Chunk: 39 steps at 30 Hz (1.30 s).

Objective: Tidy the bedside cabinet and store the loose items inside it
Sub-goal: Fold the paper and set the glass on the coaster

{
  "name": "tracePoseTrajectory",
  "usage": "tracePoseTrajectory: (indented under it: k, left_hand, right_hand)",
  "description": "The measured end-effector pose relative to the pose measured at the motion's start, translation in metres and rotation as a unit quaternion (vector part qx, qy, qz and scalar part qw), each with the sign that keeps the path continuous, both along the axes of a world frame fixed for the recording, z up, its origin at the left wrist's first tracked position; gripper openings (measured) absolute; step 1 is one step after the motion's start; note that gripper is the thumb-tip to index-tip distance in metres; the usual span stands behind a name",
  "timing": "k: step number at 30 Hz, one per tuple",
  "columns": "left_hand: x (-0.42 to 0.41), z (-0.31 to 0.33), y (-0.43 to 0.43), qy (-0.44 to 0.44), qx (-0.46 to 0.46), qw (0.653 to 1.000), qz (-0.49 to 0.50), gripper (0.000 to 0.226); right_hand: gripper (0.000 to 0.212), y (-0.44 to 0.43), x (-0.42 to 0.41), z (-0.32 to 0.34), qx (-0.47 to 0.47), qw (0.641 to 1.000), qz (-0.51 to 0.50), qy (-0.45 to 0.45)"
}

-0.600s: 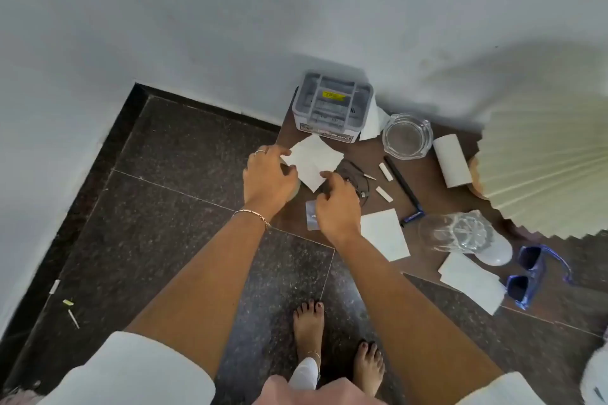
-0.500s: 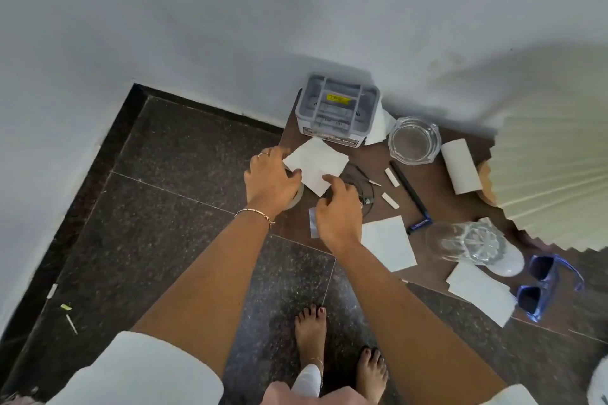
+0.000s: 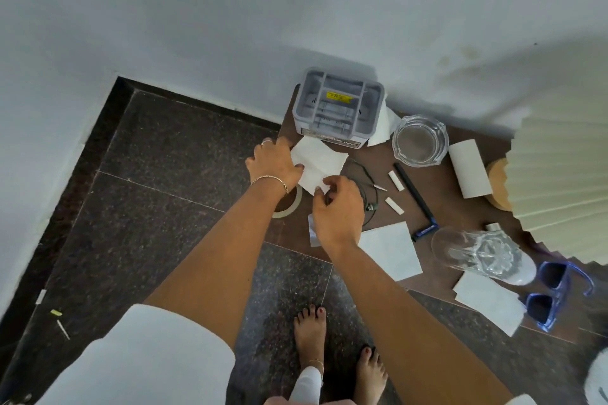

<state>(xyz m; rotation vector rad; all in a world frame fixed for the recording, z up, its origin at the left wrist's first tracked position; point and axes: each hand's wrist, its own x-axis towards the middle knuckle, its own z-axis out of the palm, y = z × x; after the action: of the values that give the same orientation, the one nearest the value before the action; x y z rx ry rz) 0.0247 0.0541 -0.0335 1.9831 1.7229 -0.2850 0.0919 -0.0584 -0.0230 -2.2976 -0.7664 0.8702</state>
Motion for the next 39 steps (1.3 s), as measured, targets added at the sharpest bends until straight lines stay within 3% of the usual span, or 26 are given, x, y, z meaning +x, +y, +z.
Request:
tracePoseTrajectory:
  k: [4,9,14,19,23,28,33,39]
  left_hand:
    - [0.001,-0.005,0.004,-0.004,-0.014,1.0,0.007,0.056]
    - [0.006,-0.008,0.007,0.0,-0.015,1.0,0.014,0.046]
    - [0.005,-0.004,0.011,-0.046,-0.032,0.998,0.033,0.025]
    - [-0.009,0.007,0.001,-0.076,0.025,0.992,-0.096,0.051]
    - [-0.015,0.017,-0.01,-0.085,0.027,0.985,-0.146,0.047]
    - [-0.02,0.026,-0.013,-0.149,0.011,0.985,-0.085,0.02]
    - [-0.027,0.033,-0.004,-0.201,0.005,0.979,-0.044,0.02]
    - [-0.032,0.042,0.006,-0.355,-0.121,0.921,0.109,0.028]
  right_hand:
    - [0.018,0.002,0.003,-0.003,0.017,0.997,-0.061,0.049]
    - [0.043,0.004,0.005,-0.005,0.034,0.986,-0.128,0.102]
    - [0.054,0.001,0.006,-0.006,0.043,0.993,-0.079,0.075]
    - [0.039,-0.002,0.004,0.001,0.028,0.999,-0.025,0.008]
    - [0.028,-0.004,0.0,0.011,0.045,0.998,0.013,-0.034]
    - [0.019,-0.006,-0.002,0.018,0.06,0.995,0.023,-0.075]
    - [0.016,-0.002,0.006,0.021,0.061,0.994,-0.02,-0.092]
    - [0.014,0.008,0.015,0.027,0.11,0.991,-0.072,0.016]
